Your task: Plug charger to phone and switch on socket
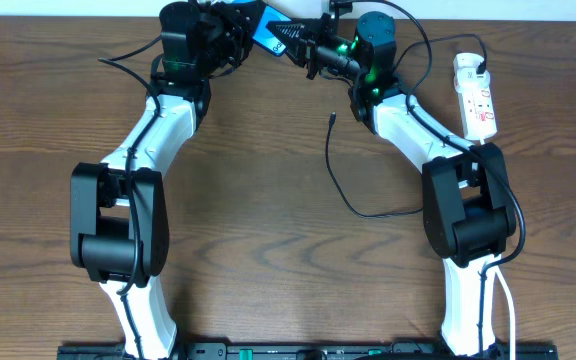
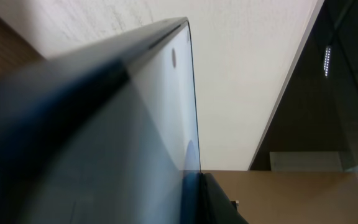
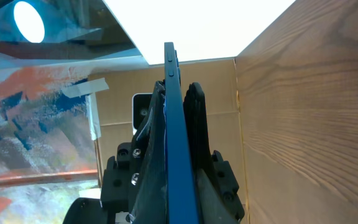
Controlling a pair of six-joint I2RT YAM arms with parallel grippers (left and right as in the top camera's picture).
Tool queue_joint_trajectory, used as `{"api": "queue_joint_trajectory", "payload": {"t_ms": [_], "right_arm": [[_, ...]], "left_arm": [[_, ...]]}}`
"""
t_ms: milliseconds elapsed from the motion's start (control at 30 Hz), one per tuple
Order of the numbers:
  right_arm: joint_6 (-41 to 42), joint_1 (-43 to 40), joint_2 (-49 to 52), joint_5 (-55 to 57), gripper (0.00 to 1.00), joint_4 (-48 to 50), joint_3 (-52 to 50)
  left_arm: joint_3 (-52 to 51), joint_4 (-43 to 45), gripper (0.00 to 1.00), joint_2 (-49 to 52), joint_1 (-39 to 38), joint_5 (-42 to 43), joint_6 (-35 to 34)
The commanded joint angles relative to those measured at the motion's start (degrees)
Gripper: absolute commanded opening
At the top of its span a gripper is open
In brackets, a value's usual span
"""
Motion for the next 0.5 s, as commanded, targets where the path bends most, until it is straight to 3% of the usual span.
{"api": "queue_joint_trajectory", "payload": {"t_ms": [0, 467], "right_arm": [[-3.6, -1.2, -1.2, -0.1, 0.01, -0.6, 0.6], [-6.5, -1.1, -1.2, -0.2, 0.01, -1.9, 0.5]], "left_arm": [[0.9, 1.2, 0.07, -0.5, 1.1, 0.7, 3.1], [0.9, 1.2, 0.08, -0.5, 1.3, 0.7, 3.1]]}}
